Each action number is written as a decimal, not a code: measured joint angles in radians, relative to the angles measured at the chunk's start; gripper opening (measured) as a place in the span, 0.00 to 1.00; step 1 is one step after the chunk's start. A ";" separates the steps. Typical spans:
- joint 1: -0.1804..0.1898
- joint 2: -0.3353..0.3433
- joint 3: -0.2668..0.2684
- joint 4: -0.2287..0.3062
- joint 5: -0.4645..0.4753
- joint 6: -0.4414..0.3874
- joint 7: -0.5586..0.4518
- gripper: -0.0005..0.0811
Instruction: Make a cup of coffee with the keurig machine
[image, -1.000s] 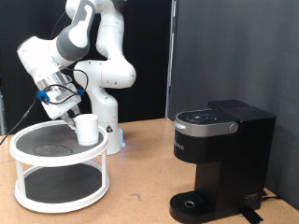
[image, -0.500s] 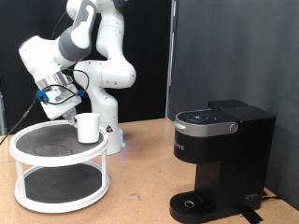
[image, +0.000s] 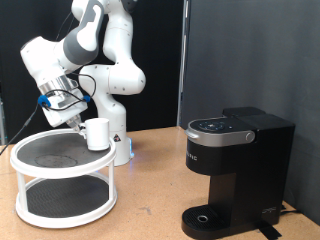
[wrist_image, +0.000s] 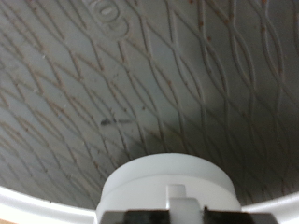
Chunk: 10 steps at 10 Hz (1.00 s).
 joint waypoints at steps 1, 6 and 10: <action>-0.009 -0.021 0.000 0.017 0.000 -0.049 0.019 0.01; -0.064 -0.122 0.000 0.076 -0.030 -0.243 0.061 0.01; -0.023 -0.112 0.087 0.078 0.076 -0.220 0.193 0.01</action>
